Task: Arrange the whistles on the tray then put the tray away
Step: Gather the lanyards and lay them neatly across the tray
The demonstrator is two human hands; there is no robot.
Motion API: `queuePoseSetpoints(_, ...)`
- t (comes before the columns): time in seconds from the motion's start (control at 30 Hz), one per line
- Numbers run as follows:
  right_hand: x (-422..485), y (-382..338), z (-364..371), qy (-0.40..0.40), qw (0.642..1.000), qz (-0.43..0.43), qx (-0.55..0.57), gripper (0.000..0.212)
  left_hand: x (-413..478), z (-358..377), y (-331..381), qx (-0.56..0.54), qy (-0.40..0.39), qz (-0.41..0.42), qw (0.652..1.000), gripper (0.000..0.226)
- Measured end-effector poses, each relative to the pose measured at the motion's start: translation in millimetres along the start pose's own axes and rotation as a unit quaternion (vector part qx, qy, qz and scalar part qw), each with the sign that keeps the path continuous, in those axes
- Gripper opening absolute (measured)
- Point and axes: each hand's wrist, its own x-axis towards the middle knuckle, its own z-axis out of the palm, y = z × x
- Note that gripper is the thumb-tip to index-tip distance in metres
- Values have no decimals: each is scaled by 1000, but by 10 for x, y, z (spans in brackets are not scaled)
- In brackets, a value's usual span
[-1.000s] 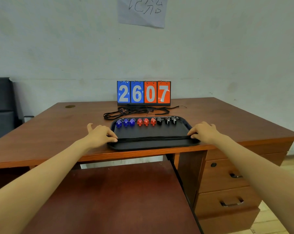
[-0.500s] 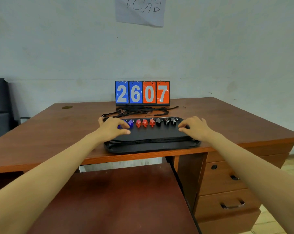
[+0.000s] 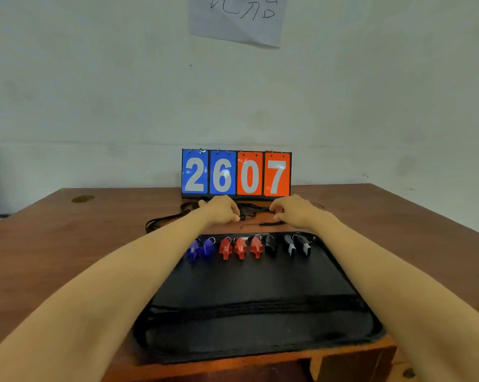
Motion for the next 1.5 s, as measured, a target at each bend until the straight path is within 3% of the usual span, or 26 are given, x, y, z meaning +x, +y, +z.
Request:
queuePoseSetpoints(0.2, 411, -21, 232, -57, 992, -24, -110, 32, 430, 333, -68, 39, 6, -5, 999, 26)
queuePoseSetpoints(0.37, 473, -63, 341, -23, 988, -55, -141, 25, 485, 411, -31, 78, 30, 0, 997, 18)
queuePoseSetpoints(0.53, 397, -131, 313, -7, 988, -47, -150, 32, 375, 346, 16, 14, 127, 27, 991, 12)
queuePoseSetpoints(0.63, 296, -179, 237, 63, 998, -24, 4, 27, 268, 262, 69, -107, 186, 7, 977, 10)
queuePoseSetpoints(0.7, 215, -231, 140, 116, 980, -3, 160, 25, 203, 215, 114, -262, 202, -30, 943, 16)
queuePoseSetpoints(0.77, 116, -296, 13, 143, 955, 3, 261, 24, 109, 189, 158, -385, 167, -28, 907, 27)
queuePoseSetpoints(0.8, 68, -330, -53, 150, 943, -1, 296, 24, 53, 180, 187, -404, 132, -5, 905, 36)
queuePoseSetpoints(0.87, -34, -385, -177, 161, 926, -16, 341, 19, -1, 174, 221, -382, 85, 53, 919, 44)
queuePoseSetpoints(0.97, -159, -411, -319, 177, 915, -21, 363, 8, -19, 131, 288, -312, 123, 94, 937, 29)
queuePoseSetpoints(1.2, -437, -282, -606, 251, 834, 31, 490, 15, -177, -252, 293, -143, 235, 29, 961, 26)
queuePoseSetpoints(1.3, -567, -195, -721, 267, 811, 53, 518, 15, -228, -407, 281, -94, 249, 33, 963, 26)
queuePoseSetpoints(1.5, -773, -121, -899, 301, 774, 90, 549, 13, -286, -590, 209, 108, 259, 40, 959, 23)
